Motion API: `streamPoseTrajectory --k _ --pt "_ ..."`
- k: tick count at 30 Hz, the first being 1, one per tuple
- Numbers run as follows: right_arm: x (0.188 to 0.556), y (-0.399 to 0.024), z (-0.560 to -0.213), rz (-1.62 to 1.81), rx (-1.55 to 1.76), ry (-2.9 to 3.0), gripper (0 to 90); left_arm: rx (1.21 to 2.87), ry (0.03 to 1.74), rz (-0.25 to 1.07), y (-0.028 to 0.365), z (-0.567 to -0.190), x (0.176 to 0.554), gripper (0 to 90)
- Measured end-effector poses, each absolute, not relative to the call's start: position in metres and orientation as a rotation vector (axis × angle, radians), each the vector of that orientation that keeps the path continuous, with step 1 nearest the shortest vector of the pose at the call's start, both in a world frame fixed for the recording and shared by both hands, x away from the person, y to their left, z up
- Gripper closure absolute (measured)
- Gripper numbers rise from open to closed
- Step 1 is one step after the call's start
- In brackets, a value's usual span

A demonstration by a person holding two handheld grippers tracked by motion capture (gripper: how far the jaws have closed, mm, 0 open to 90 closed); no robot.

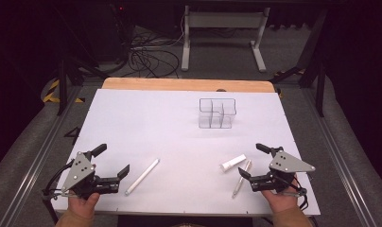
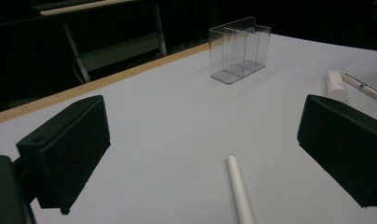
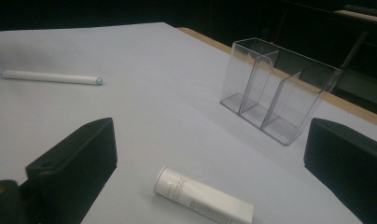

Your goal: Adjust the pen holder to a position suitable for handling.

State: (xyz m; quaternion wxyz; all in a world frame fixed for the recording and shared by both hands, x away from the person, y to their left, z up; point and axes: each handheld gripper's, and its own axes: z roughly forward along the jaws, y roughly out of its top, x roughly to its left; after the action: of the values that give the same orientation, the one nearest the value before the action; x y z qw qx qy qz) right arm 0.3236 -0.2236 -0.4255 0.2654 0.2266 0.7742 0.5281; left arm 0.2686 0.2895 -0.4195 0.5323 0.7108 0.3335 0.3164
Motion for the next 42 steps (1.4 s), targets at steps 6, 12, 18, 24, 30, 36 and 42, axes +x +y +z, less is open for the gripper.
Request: streamPoseTrajectory --k 6,12,18,24,30,36,42 --pt "0.324 -0.223 -0.426 1.425 0.611 2.098 3.0 1.682 0.806 0.731 0.293 -0.42 0.27 3.6" --pt "0.325 -0.224 -0.425 1.417 0.612 2.102 3.1 1.69 0.803 0.743 0.293 -0.42 0.269 3.8" --pt "0.325 -0.223 -0.424 1.415 0.615 2.107 3.1 1.707 0.798 0.778 0.291 -0.419 0.267 4.2" --pt "0.327 -0.221 -0.419 1.41 0.613 2.11 3.3 1.703 0.801 0.766 0.292 -0.418 0.267 4.5" --pt "0.33 -0.22 -0.416 1.413 0.62 2.126 3.3 1.705 0.801 0.758 0.292 -0.418 0.268 4.6" --pt "0.338 -0.215 -0.409 1.395 0.618 2.15 3.3 1.715 0.817 0.766 0.291 -0.419 0.269 4.9" --pt "0.349 -0.209 -0.404 1.395 0.621 2.177 3.1 1.717 0.818 0.768 0.291 -0.419 0.269 4.9"
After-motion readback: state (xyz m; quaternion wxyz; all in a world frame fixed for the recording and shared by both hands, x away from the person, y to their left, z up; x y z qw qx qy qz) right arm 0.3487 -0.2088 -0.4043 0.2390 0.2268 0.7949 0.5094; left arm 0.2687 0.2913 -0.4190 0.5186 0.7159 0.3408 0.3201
